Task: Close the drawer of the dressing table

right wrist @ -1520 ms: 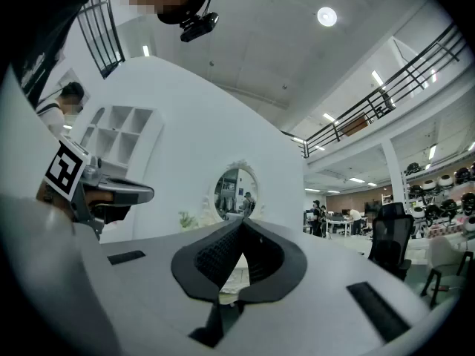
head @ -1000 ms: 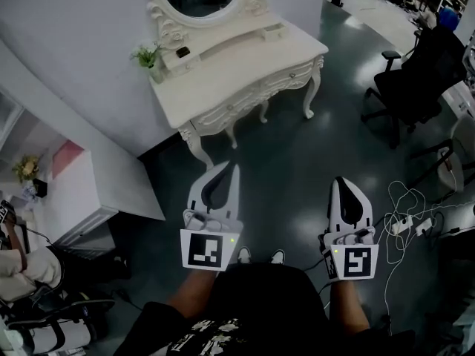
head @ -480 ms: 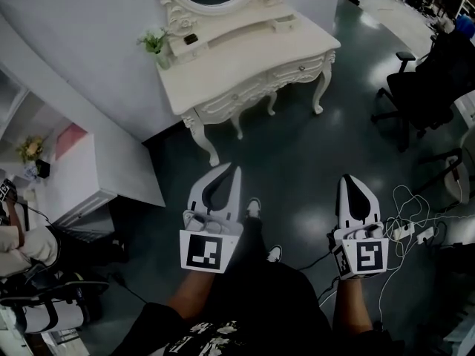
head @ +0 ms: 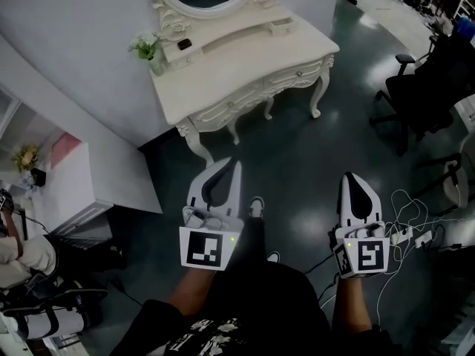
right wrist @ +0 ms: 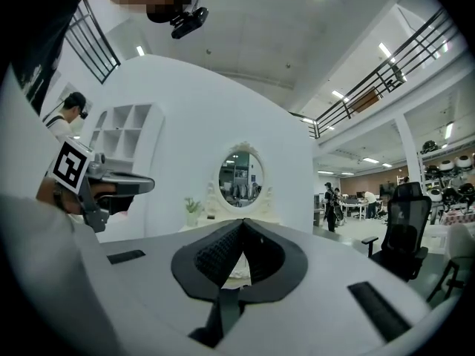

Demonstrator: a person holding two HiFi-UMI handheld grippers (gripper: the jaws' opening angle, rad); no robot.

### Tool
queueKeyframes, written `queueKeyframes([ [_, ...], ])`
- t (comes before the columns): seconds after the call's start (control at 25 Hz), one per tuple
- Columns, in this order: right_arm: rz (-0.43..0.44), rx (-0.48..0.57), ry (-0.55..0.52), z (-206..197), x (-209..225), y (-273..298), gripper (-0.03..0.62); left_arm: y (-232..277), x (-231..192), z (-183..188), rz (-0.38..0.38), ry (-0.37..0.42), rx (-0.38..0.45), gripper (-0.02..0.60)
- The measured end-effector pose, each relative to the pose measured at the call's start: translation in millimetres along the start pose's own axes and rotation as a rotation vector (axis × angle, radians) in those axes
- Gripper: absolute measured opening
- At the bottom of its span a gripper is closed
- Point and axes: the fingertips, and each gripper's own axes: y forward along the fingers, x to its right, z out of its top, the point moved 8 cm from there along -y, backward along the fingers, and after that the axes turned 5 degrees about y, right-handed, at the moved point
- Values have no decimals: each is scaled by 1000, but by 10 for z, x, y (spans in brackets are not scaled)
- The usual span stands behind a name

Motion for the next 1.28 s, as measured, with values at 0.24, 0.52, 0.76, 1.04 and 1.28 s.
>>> queueKeyframes([
  [0.24, 2, -5, 2, 0, 138, 362, -9, 352, -160, -32, 15, 3, 0, 2],
  [0.52, -17, 17, -1, 134, 274, 756, -9, 784, -334, 31, -4, 16, 19, 2],
  [0.76, -35, 14, -12, 187, 298, 1092, -9, 1123, -549, 15, -27, 19, 26, 2],
  [1.04, -72, 6, -29, 254, 306, 1561, -9, 1581, -863, -41, -78, 2, 40, 2],
  [1.28, -91, 11, -47, 288, 322, 1908, -8, 1909, -1066, -95, -102, -15, 61, 2],
])
